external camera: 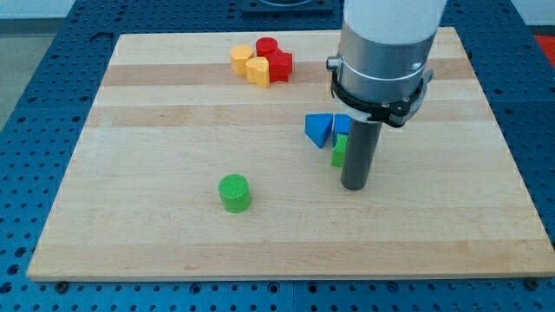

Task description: Slide the green circle into the group of blocks

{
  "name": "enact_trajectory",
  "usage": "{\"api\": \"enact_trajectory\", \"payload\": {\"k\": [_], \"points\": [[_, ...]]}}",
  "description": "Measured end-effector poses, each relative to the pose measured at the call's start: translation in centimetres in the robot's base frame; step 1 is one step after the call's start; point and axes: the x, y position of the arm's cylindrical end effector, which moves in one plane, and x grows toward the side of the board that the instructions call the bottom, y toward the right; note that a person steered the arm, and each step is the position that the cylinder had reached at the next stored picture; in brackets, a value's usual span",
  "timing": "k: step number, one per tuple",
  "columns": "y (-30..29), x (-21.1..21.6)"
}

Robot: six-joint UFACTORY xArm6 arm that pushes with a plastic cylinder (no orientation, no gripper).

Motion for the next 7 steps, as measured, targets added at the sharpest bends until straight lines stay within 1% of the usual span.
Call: {"api": "enact_trajectory", "payload": {"k": [1, 2, 3, 5, 6, 7], "points": [[-0.3, 5.0], [-5.7, 7.9], [-13.3, 7.9], [-14.7, 3.2], [-19.4, 4.5], [-21.4, 2.9]]}}
